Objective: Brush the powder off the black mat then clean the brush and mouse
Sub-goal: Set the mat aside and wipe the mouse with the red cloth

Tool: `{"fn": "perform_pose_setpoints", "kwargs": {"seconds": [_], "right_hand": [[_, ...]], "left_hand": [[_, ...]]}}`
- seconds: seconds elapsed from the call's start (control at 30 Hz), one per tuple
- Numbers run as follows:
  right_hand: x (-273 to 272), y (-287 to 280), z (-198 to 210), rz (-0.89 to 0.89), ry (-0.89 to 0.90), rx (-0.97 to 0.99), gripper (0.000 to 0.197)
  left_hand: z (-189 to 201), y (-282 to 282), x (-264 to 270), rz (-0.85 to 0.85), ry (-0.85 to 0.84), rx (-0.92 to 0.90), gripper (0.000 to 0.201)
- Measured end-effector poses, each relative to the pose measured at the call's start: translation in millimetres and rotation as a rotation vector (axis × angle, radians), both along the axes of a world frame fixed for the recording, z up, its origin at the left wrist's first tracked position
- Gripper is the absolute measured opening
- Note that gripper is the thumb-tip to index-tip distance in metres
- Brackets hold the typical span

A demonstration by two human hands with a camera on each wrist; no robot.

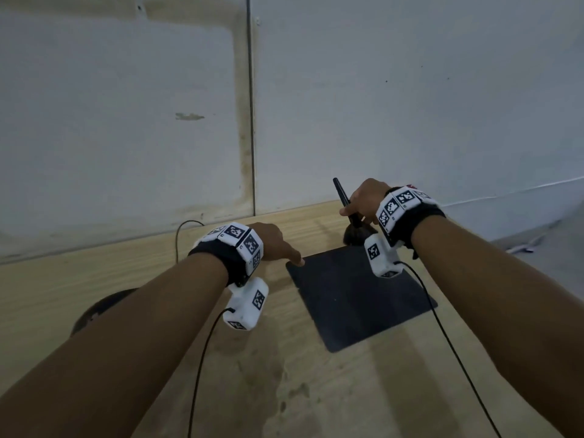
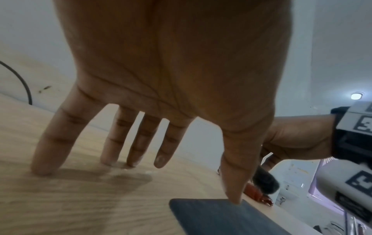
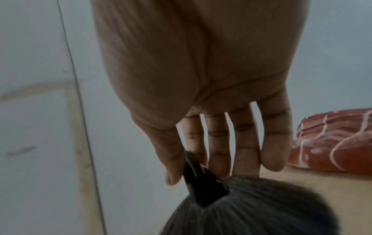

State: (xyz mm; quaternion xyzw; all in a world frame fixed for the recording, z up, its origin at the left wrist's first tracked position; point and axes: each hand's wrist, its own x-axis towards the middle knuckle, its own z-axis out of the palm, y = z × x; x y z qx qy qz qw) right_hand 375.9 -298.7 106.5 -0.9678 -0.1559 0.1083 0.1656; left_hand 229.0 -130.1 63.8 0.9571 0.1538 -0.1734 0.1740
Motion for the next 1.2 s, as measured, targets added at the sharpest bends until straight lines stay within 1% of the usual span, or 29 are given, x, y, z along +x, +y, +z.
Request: {"fn": "perform_pose_setpoints", "kwargs": {"seconds": [0.13,0.2,0.27,0.37,0.43,0.5,0.57,0.6,0.67,0.7,0.73,0.77,0.8,0.83,0.87,0.93,1.03,1.1,1.13,1.2], "right_hand": [[1.0,12.1,1.3,-0.005,-0.032,-0.03,0.046],[-3.4,19.1,1.1,0.007,-0.032,-0.043,0.044],[-11.9,29.7,0.7,0.029,-0.032,-0.052,0.046],[-26.2,51.8,-1.5,0.062,-0.068,-0.111,0.044],[-39.1,66.4,-2.5,0.102,-0.062,-0.134,0.038],[-56.3,79.1,-4.4,0.144,0.006,-0.145,0.028],[-74.0,92.1,-9.2,0.132,-0.005,-0.174,0.019],[-77.8,101.0,-13.2,0.127,-0.022,-0.211,0.023],[-32.5,129.9,-51.2,0.144,-0.075,-0.322,0.033],[-20.5,143.9,-65.2,0.162,-0.087,-0.358,0.032],[-22.2,153.1,-70.7,0.193,-0.105,-0.358,0.026],[-39.7,160.1,-64.5,0.219,-0.102,-0.306,0.025],[-76.4,162.2,-47.4,0.254,-0.098,-0.232,0.027],[-116.6,162.5,-27.5,0.26,-0.089,-0.146,0.032],[-134.1,167.7,-19.1,0.261,-0.082,-0.082,0.036],[-146.6,187.2,-14.4,0.277,-0.11,-0.024,0.036],[-156.9,213.2,-22.7,0.287,-0.176,-0.025,0.038],[-161.7,223.4,-28.4,0.285,-0.219,-0.024,0.033],[-163.4,226.6,-31.7,0.293,-0.229,-0.051,0.037],[-163.9,231.2,-45.4,0.272,-0.216,-0.141,0.069]], "left_hand": [[25.4,-2.6,-17.8,0.039,0.015,0.004,0.051],[34.7,-4.3,-32.1,0.052,0.008,0.022,0.059],[38.5,-4.6,-46.4,0.063,0.0,0.027,0.05],[40.7,-0.7,-72.5,0.079,0.007,0.051,0.049],[39.8,5.6,-91.3,0.087,0.012,0.063,0.05],[38.3,13.0,-111.5,0.103,0.018,0.073,0.052],[37.3,20.7,-129.9,0.123,0.022,0.085,0.055],[37.3,24.0,-138.5,0.136,0.026,0.089,0.056],[39.9,31.9,-153.7,0.159,0.021,0.105,0.055],[41.0,37.4,-162.6,0.172,0.018,0.114,0.055],[42.6,42.0,-171.5,0.185,0.018,0.122,0.056],[43.6,47.4,-180.9,0.201,0.018,0.129,0.057],[44.7,53.7,-191.9,0.222,0.018,0.133,0.058],[45.3,60.8,-202.0,0.242,0.02,0.141,0.059],[46.2,68.4,-212.8,0.264,0.025,0.149,0.059],[46.1,87.5,-237.9,0.315,0.046,0.175,0.06],[39.2,111.3,-273.5,0.388,0.084,0.217,0.061],[33.6,121.2,-291.0,0.417,0.108,0.248,0.061],[32.0,124.1,-297.6,0.427,0.121,0.257,0.061],[29.7,128.6,-305.8,0.452,0.14,0.252,0.061]]}}
